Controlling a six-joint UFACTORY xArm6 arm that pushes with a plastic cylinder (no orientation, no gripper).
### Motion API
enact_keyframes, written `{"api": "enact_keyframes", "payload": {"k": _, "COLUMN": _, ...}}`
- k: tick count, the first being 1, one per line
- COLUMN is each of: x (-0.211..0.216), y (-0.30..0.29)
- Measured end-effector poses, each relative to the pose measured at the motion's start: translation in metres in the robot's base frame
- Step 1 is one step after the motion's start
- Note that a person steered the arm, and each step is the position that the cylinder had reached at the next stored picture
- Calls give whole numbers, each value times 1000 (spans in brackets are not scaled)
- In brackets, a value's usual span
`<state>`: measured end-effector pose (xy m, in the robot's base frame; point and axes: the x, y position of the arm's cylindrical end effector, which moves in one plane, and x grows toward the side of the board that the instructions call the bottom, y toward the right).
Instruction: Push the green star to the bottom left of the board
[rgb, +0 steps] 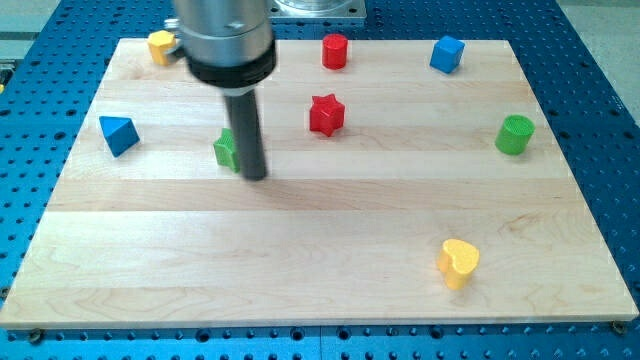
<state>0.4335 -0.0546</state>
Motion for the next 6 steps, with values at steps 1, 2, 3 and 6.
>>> {"api": "enact_keyframes", "payload": {"k": 1, "x": -36, "y": -4}}
{"api": "enact_keyframes", "payload": {"k": 2, "x": -31, "y": -56}}
{"api": "enact_keyframes", "payload": {"k": 3, "x": 84, "y": -81}}
{"api": "enact_keyframes", "payload": {"k": 6, "x": 80, "y": -80}}
